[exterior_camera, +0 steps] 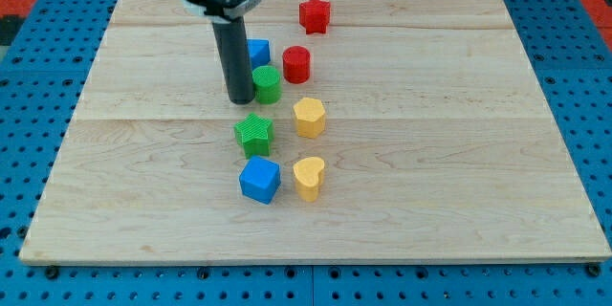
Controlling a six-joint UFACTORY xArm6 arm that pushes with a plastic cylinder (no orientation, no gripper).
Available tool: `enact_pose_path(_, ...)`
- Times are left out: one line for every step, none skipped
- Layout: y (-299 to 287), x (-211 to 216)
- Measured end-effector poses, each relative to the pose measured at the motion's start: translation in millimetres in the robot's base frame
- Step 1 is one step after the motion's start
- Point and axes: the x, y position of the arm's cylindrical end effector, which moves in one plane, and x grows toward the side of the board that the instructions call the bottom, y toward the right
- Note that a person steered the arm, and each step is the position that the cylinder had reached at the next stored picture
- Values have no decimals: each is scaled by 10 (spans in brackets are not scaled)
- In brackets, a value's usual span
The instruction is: Move the triangle closer to the red star
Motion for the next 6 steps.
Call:
enact_pose_path(-426,-151)
enact_pose_path(-313,-257)
enact_pose_path(-202,-496)
enact_pose_path(74,-506)
enact_pose_path(159,-668)
enact_pose_path(227,-794)
